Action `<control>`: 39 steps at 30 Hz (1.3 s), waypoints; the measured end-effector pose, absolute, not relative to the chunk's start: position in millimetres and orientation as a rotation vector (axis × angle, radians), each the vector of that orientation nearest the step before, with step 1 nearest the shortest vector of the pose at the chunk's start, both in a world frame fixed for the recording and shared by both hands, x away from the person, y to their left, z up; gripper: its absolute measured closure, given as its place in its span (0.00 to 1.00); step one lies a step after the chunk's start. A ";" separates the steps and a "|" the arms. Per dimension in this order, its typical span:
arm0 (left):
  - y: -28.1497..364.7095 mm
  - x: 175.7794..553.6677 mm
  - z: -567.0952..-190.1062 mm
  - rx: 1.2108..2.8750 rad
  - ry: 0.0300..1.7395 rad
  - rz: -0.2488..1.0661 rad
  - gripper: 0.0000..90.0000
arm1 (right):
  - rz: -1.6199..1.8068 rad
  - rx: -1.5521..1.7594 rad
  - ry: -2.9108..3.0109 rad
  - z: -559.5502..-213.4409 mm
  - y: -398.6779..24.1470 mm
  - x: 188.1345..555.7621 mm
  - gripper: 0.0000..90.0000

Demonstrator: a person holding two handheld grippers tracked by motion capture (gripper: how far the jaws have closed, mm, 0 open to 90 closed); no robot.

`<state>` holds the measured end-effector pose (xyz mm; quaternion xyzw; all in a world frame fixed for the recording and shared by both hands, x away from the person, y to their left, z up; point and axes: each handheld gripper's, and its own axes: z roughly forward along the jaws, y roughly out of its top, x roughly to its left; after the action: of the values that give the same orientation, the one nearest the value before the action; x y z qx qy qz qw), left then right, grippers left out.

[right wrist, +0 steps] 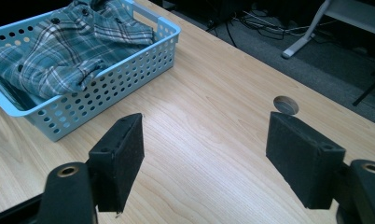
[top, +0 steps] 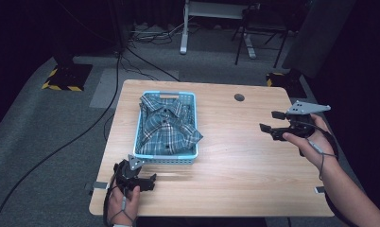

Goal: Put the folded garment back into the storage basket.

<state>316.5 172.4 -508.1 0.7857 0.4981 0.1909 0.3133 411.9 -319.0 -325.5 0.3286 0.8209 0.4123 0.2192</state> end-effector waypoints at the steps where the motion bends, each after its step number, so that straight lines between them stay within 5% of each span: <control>1: 172.5 316.4 -508.1 2.072 1.313 0.503 0.00 | 1.142 0.914 2.271 -326.0 -320.4 411.6 0.31; 39: 174.7 314.1 -507.9 2.075 1.312 0.501 0.00 | 1.052 1.118 2.272 -386.7 -383.3 393.5 0.28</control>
<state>314.1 174.7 -507.9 0.7867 0.4974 0.1898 0.3125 393.5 -383.3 -386.7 0.3997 0.8121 0.3759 0.1986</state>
